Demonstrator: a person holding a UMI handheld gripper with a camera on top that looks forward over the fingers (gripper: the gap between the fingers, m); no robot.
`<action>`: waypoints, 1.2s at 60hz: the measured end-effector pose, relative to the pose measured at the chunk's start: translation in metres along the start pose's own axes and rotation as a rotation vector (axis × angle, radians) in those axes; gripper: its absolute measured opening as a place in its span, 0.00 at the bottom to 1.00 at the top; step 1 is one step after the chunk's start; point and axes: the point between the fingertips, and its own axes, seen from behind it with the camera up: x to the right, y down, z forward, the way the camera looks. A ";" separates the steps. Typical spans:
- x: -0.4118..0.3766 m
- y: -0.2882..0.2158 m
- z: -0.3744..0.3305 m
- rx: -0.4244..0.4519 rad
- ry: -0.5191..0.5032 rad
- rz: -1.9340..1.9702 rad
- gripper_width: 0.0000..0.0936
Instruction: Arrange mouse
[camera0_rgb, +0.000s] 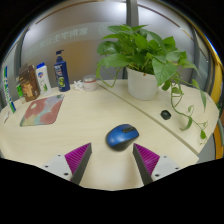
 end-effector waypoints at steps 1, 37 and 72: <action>0.002 0.000 0.005 -0.006 0.000 0.008 0.91; -0.005 -0.044 0.071 -0.002 0.038 0.013 0.49; -0.137 -0.272 -0.085 0.382 0.084 -0.026 0.40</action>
